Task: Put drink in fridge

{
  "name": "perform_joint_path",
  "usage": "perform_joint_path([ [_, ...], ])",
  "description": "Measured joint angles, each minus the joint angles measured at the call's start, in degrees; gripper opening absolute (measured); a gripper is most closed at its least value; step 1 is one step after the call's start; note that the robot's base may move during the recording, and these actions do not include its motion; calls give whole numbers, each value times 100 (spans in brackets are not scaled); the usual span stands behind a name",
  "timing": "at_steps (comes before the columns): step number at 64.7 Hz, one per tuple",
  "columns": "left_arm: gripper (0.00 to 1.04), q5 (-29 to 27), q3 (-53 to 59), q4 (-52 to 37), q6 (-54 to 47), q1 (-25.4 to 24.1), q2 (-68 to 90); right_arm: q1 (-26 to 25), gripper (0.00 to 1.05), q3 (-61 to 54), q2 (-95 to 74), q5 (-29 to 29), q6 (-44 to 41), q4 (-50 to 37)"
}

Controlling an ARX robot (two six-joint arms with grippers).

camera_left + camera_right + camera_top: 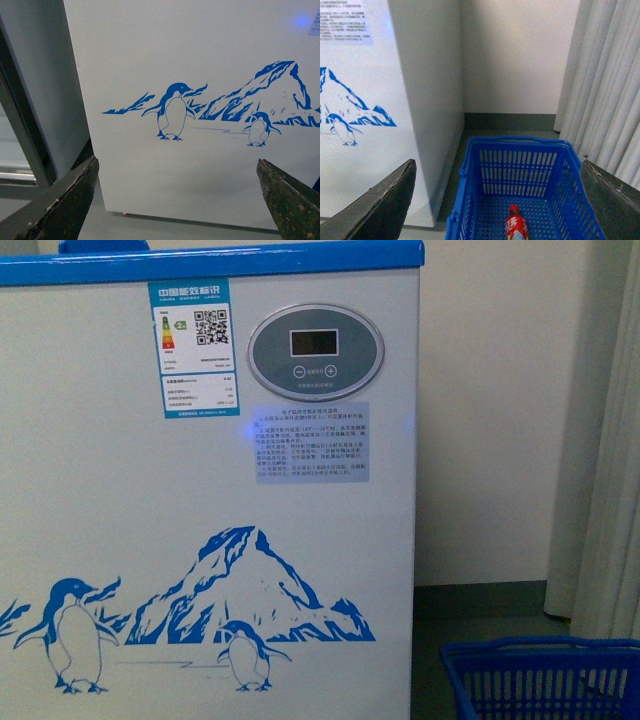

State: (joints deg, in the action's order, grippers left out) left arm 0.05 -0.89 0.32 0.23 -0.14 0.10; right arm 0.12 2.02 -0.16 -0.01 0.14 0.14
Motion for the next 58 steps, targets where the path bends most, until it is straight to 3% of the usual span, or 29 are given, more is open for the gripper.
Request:
perform_joint_path([
  [31,97,-11,0,0,0,0,0,0,98,0,0,2,0,2],
  [37,97,2,0,0,0,0,0,111,98,623,-1390,1569,511,1381],
  [39,97,11,0,0,0,0,0,-11,98,713,-1801,1674,525,1370],
  [49,97,-2,0,0,0,2,0,-901,98,1338,-4568,1014,304,133],
  [58,97,-4,0,0,0,2,0,-1307,98,2061,-6736,527,-118,-586],
])
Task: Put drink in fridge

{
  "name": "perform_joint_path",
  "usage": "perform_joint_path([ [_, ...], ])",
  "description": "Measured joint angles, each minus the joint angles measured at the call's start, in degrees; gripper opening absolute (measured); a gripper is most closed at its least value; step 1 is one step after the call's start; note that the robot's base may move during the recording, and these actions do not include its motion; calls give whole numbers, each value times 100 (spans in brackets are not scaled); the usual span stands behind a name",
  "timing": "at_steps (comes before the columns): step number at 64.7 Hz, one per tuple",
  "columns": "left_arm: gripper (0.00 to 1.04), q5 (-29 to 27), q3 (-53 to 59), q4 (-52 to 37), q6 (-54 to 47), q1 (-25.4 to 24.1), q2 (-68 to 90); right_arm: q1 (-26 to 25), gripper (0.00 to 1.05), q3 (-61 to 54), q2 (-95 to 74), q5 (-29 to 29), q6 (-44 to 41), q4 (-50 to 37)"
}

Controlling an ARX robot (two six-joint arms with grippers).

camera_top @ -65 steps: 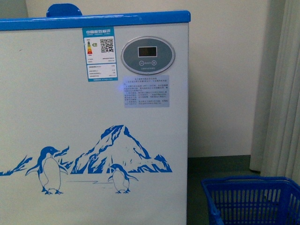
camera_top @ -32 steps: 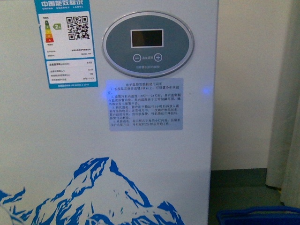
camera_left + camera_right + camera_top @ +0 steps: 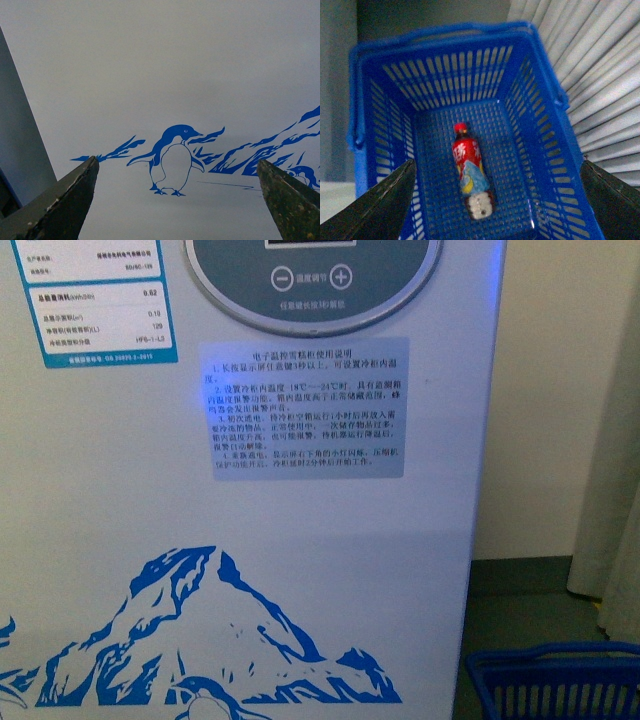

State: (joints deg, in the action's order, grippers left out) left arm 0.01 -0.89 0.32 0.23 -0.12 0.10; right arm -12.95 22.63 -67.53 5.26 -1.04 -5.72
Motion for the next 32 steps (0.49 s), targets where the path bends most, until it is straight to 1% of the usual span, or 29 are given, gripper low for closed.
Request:
perform_joint_path([
  [8,97,0,0,0,0,0,0,-205,98,581,-1873,-295,-317,-264],
  [14,97,0,0,0,0,0,0,-262,98,935,-2957,-354,-437,-490],
  [32,97,0,0,0,0,0,0,-177,98,1969,-5475,-413,-542,-1126],
])
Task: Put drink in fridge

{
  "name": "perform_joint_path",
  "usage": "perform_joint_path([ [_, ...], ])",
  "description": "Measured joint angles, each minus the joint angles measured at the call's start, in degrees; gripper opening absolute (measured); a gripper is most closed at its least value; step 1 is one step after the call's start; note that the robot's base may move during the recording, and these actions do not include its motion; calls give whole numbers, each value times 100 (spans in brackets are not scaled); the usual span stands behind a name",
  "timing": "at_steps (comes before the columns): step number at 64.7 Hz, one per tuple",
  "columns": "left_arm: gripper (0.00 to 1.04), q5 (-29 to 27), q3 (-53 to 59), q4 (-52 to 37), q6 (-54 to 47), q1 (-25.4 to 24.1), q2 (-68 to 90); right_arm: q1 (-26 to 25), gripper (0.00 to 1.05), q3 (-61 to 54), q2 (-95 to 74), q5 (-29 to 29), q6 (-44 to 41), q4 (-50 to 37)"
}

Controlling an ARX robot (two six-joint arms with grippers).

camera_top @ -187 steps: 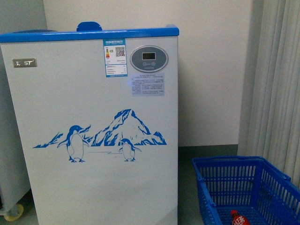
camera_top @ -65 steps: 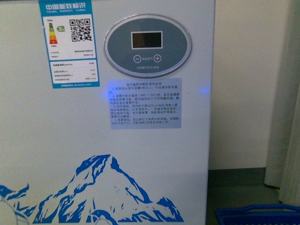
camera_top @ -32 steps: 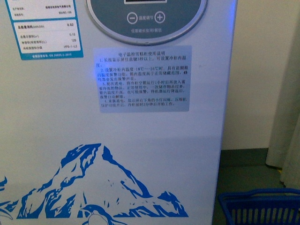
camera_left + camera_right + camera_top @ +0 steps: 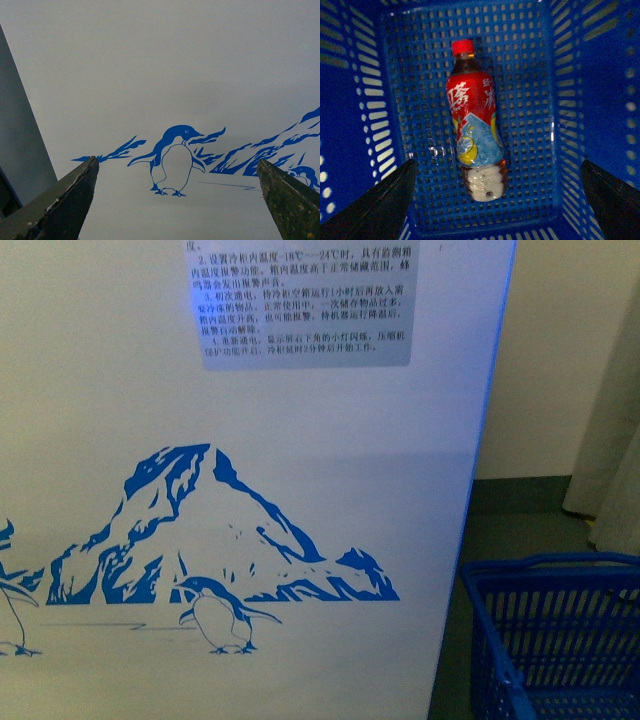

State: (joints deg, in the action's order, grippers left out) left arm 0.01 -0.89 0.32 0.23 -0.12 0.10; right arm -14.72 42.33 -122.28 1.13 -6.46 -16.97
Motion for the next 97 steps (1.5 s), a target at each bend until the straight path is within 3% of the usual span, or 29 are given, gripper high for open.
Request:
perform_joint_path([
  [28,97,2,0,0,0,0,0,-4,98,1335,-2520,-168,-114,-645],
  [57,97,2,0,0,0,0,0,0,98,2817,-4138,-295,-125,-437],
  [80,97,2,0,0,0,0,0,92,98,3305,-4651,-240,-118,-278],
  [97,97,2,0,0,0,0,0,81,56,3018,-4430,-225,-160,-404],
])
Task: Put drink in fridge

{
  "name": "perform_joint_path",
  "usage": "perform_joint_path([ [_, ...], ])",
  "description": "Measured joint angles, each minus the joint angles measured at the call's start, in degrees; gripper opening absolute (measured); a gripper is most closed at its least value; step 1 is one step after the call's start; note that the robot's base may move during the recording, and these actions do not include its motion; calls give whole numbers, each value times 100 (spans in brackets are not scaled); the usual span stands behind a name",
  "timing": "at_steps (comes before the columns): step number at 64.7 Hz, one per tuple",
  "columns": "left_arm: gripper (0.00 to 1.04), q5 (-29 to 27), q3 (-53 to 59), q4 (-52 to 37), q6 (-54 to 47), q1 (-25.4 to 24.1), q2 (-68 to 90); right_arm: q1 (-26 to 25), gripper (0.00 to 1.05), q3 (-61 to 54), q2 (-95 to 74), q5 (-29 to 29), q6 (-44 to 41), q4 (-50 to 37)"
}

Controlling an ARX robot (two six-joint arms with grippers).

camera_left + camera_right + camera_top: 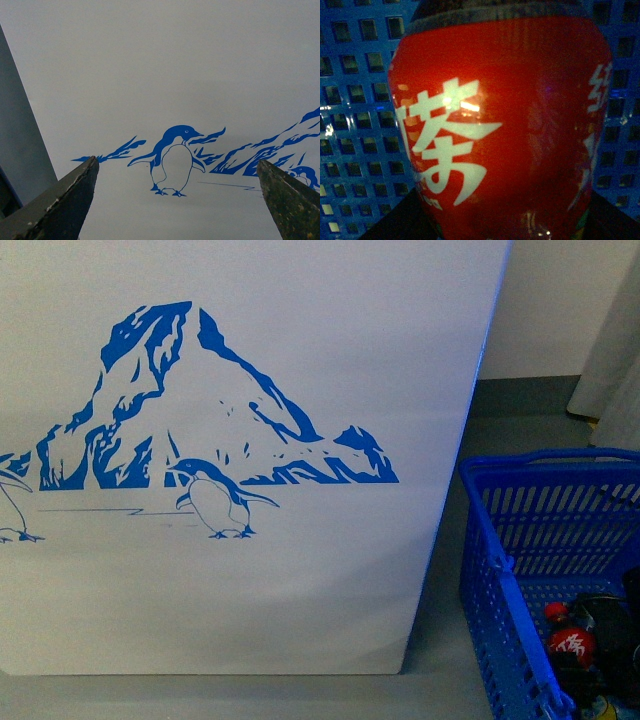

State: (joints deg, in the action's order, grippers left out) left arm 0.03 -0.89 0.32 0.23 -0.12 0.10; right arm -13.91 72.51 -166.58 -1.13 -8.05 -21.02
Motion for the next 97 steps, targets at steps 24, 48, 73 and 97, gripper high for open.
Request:
perform_joint_path([
  [24,97,0,0,0,0,0,0,-37,37,-1152,1526,-103,-302,-426],
  [48,97,-2,0,0,0,0,0,-168,36,-3101,5440,-704,-402,-168],
  [73,97,-2,0,0,0,0,0,-254,36,-3436,10970,-855,396,1853],
  [97,97,-2,0,0,0,0,0,1969,36,-4111,14456,2304,809,3248],
])
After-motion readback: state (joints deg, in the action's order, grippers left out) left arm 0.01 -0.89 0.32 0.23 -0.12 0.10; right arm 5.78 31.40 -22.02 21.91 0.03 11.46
